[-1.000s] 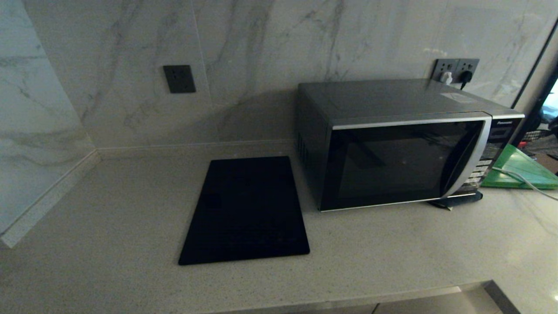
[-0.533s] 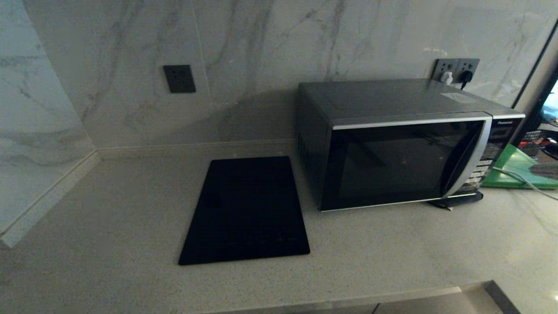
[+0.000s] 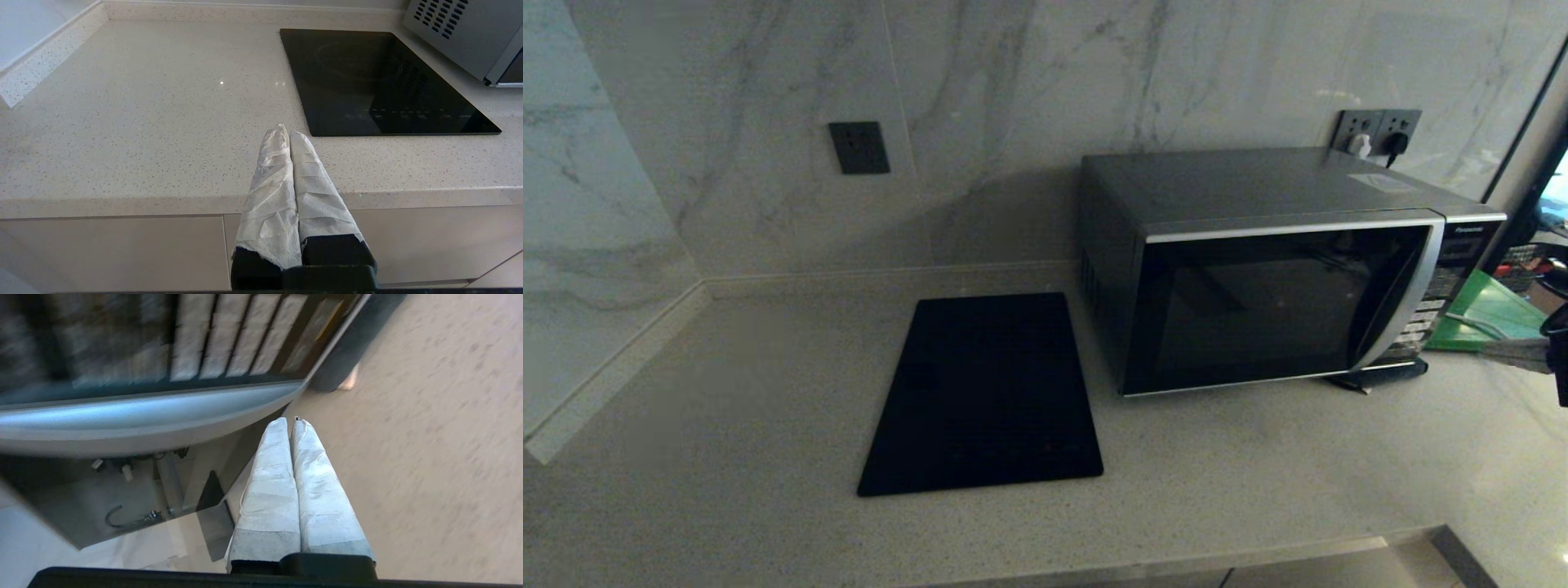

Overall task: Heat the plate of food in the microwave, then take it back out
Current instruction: Open the microwave oven

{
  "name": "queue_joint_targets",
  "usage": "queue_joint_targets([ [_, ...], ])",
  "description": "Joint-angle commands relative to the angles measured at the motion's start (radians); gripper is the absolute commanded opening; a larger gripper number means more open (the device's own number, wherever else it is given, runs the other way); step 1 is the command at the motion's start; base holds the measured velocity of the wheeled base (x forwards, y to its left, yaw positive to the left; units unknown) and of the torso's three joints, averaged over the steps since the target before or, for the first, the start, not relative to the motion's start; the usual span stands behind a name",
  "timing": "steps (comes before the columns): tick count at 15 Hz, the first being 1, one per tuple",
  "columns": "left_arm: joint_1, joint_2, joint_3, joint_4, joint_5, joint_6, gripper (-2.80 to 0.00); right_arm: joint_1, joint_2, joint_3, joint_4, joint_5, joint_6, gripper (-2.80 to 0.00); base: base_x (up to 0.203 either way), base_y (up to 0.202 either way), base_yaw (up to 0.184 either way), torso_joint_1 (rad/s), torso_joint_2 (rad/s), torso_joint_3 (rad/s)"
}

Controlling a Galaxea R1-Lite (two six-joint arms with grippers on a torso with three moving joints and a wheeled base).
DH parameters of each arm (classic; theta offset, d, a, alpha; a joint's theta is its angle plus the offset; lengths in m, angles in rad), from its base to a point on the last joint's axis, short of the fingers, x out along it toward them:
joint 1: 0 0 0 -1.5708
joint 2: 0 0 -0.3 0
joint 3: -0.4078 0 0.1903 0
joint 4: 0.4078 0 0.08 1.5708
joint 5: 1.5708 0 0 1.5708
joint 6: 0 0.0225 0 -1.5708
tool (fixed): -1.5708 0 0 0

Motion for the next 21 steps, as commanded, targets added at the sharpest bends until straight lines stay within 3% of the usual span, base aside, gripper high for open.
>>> queue_joint_targets([
  [1, 0.001, 0.001, 0.000, 0.000, 0.001, -0.001, -2.80, 0.009, 0.089, -0.045, 0.003, 0.005, -0.001, -2.80, 0.000, 0.000, 0.000, 0.000, 0.00, 0.000],
  [4, 0.001, 0.001, 0.000, 0.000, 0.001, -0.001, -2.80, 0.029, 0.136, -0.086, 0.004, -0.002, -0.011, -2.80, 0.000, 0.000, 0.000, 0.000, 0.00, 0.000],
  [8, 0.000, 0.001, 0.000, -0.001, 0.001, -0.001, -2.80, 0.085, 0.184, -0.126, 0.005, -0.075, -0.009, -2.80, 0.000, 0.000, 0.000, 0.000, 0.00, 0.000],
  [21, 0.001, 0.001, 0.000, 0.000, 0.001, -0.001, -2.80, 0.135, 0.252, -0.226, 0.004, -0.073, 0.027, -2.80, 0.000, 0.000, 0.000, 0.000, 0.00, 0.000],
])
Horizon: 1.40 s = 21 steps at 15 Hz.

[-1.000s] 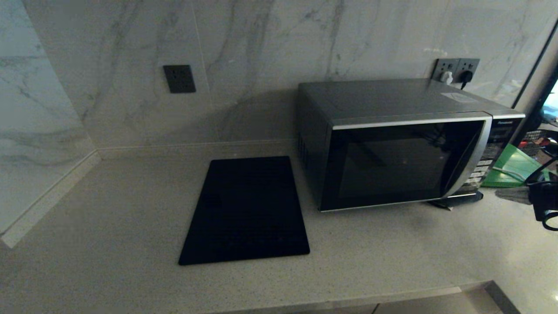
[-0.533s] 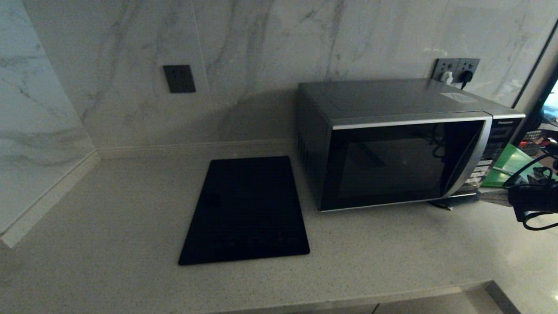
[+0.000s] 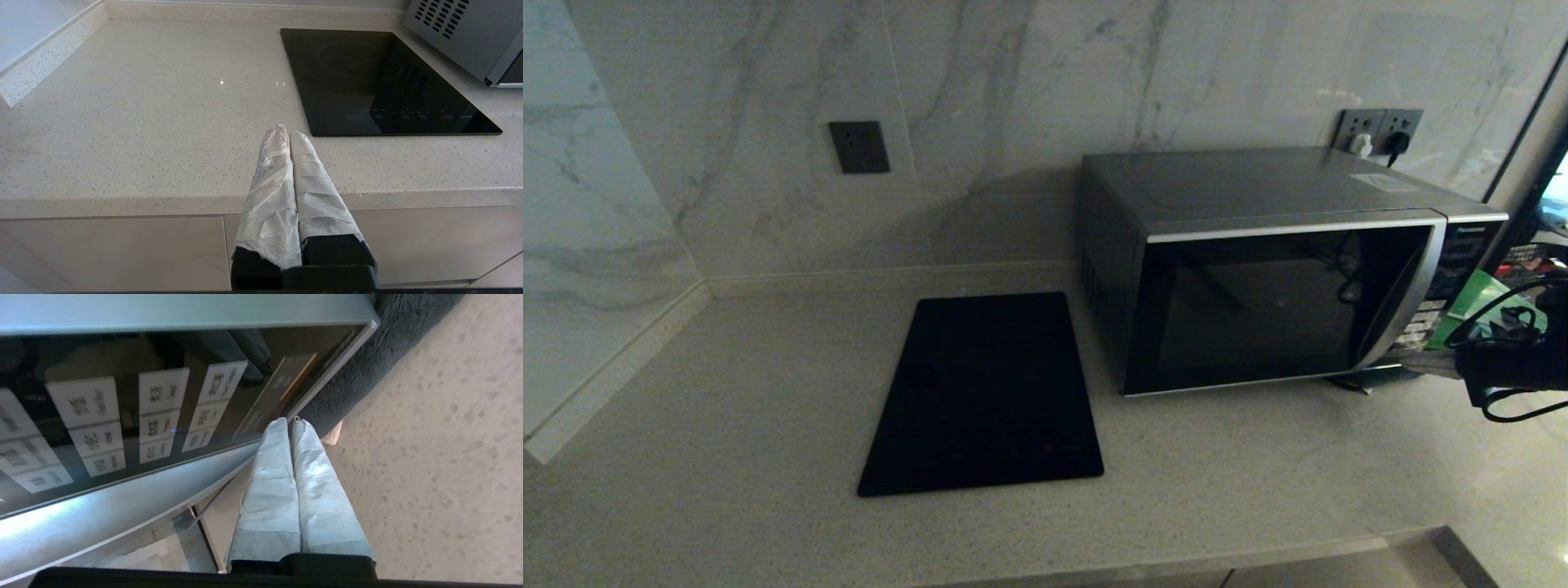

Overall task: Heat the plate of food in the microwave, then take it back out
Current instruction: Open the microwave oven

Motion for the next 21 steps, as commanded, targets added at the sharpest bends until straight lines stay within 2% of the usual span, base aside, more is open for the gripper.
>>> queue_joint_targets([
  [1, 0.001, 0.001, 0.000, -0.001, 0.000, 0.000, -2.80, 0.002, 0.016, -0.020, 0.001, 0.007, 0.005, -2.80, 0.000, 0.000, 0.000, 0.000, 0.00, 0.000],
  [8, 0.001, 0.001, 0.000, 0.000, 0.000, 0.000, -2.80, 0.002, 0.061, -0.083, 0.001, 0.007, 0.009, -2.80, 0.000, 0.000, 0.000, 0.000, 0.00, 0.000],
  [15, 0.000, 0.001, 0.000, 0.000, 0.000, 0.000, -2.80, 0.002, 0.079, -0.137, -0.002, 0.008, 0.054, -2.80, 0.000, 0.000, 0.000, 0.000, 0.00, 0.000],
  [21, 0.001, 0.001, 0.000, 0.000, 0.000, 0.000, -2.80, 0.003, 0.081, -0.141, -0.025, 0.016, 0.072, -2.80, 0.000, 0.000, 0.000, 0.000, 0.00, 0.000],
])
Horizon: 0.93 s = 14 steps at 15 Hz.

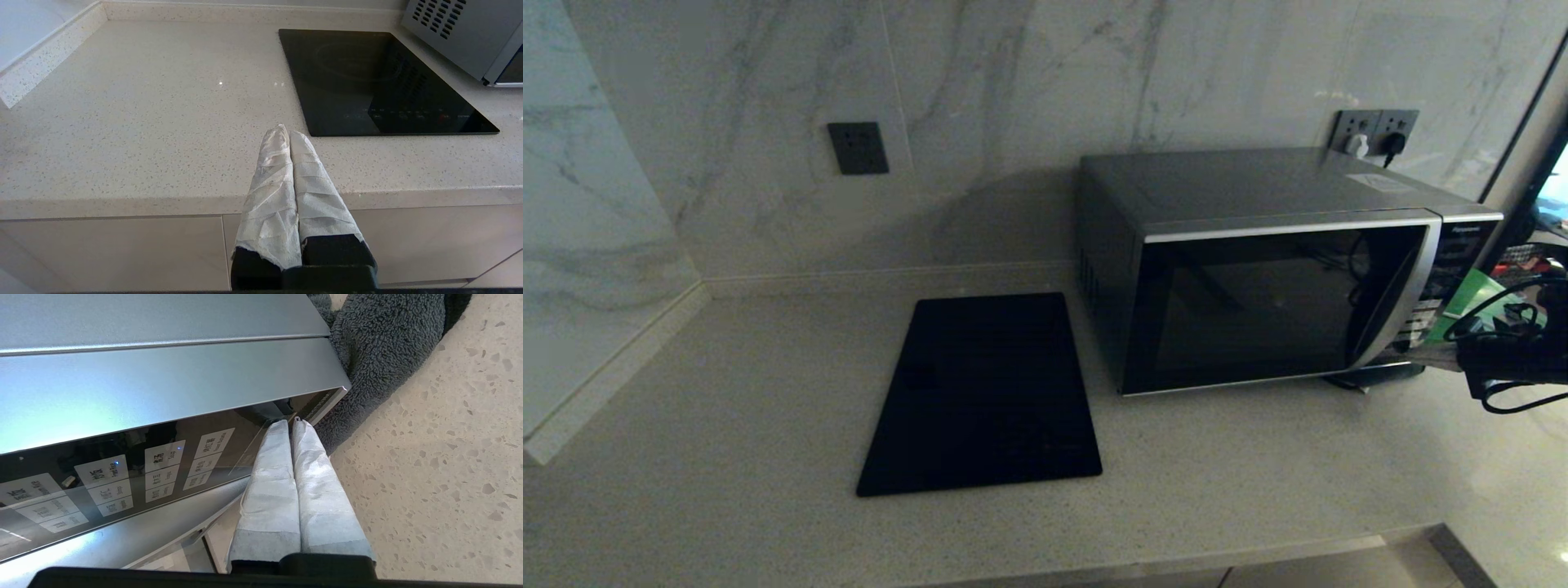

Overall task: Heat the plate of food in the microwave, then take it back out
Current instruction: Open the microwave oven

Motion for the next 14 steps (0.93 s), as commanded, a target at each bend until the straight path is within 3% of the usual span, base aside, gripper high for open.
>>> queue_joint_targets([
  [1, 0.000, 0.001, 0.000, -0.001, 0.001, -0.001, -2.80, 0.000, -0.001, -0.001, -0.006, 0.018, 0.008, -2.80, 0.000, 0.000, 0.000, 0.000, 0.00, 0.000],
  [8, 0.000, 0.001, 0.000, 0.000, 0.001, -0.001, -2.80, -0.038, -0.060, 0.062, -0.006, 0.025, 0.010, -2.80, 0.000, 0.000, 0.000, 0.000, 0.00, 0.000],
  [14, 0.000, 0.001, 0.000, 0.000, 0.001, -0.001, -2.80, -0.145, -0.360, 0.256, 0.018, 0.003, -0.020, -2.80, 0.000, 0.000, 0.000, 0.000, 0.00, 0.000],
])
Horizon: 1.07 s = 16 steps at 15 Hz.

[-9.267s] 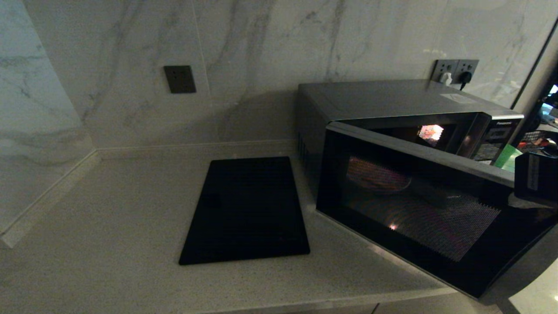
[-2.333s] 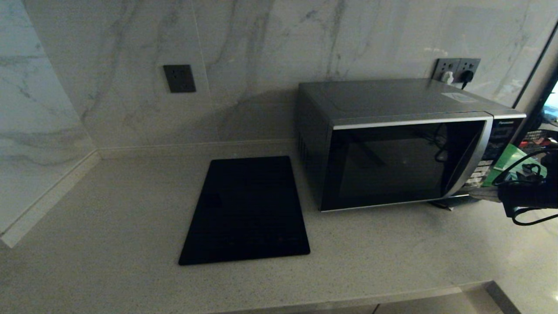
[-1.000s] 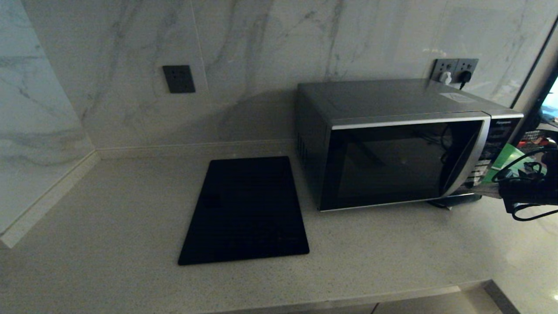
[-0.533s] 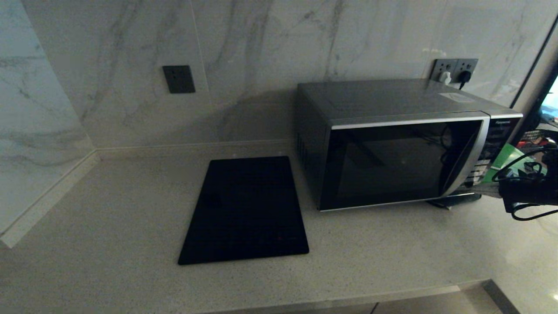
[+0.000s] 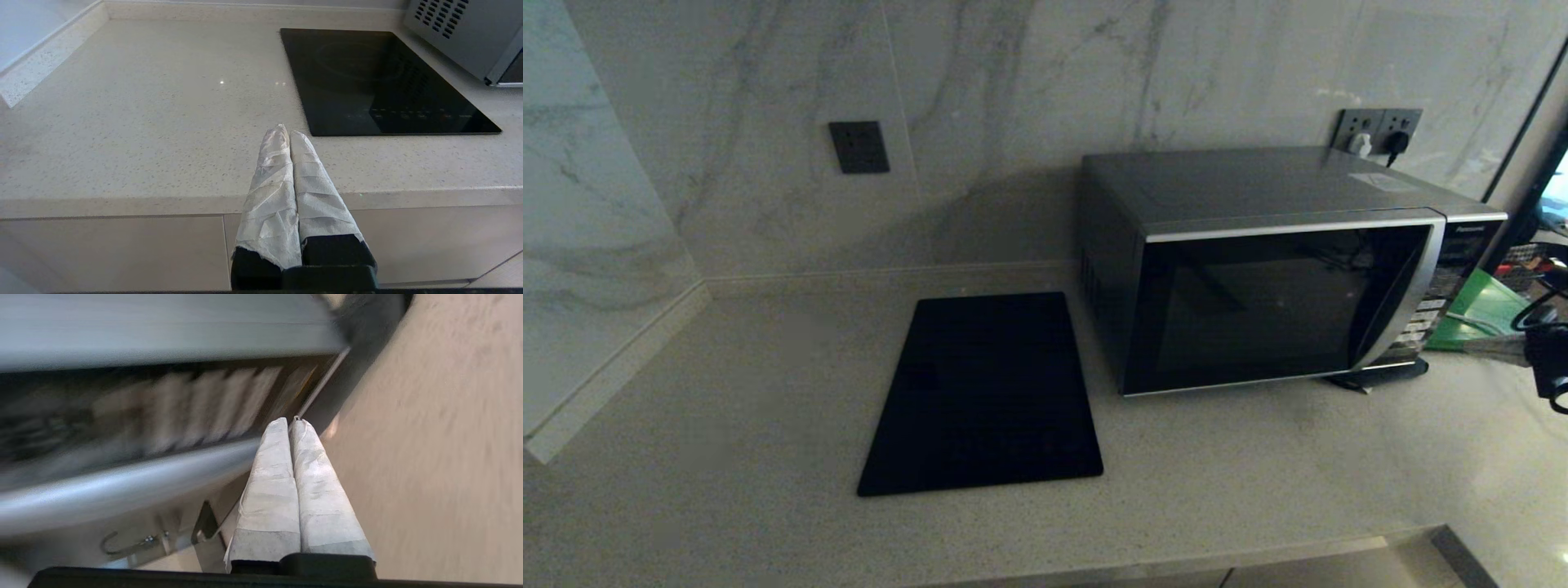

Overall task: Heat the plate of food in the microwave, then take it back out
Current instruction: Open the microwave oven

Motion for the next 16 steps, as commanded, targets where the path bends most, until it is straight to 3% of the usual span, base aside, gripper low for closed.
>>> queue_joint_targets([
  [1, -0.001, 0.001, 0.000, -0.001, 0.000, -0.001, -2.80, -0.038, -0.219, 0.088, 0.030, -0.015, -0.026, -2.80, 0.000, 0.000, 0.000, 0.000, 0.00, 0.000],
  [7, 0.001, 0.001, 0.000, 0.000, 0.000, -0.001, -2.80, -0.043, -0.786, 0.342, 0.220, -0.269, -0.246, -2.80, 0.000, 0.000, 0.000, 0.000, 0.00, 0.000],
  [9, -0.001, 0.001, 0.000, 0.000, 0.000, -0.001, -2.80, 0.005, -0.953, 0.412, 0.269, -0.447, -0.287, -2.80, 0.000, 0.000, 0.000, 0.000, 0.00, 0.000],
  [12, -0.001, 0.001, 0.000, 0.000, 0.000, -0.001, -2.80, 0.160, -1.139, 0.490, 0.305, -0.788, -0.318, -2.80, 0.000, 0.000, 0.000, 0.000, 0.00, 0.000],
  [16, 0.001, 0.001, 0.000, 0.000, 0.000, -0.001, -2.80, 0.338, -1.320, 0.602, 0.313, -1.073, -0.328, -2.80, 0.000, 0.000, 0.000, 0.000, 0.00, 0.000],
])
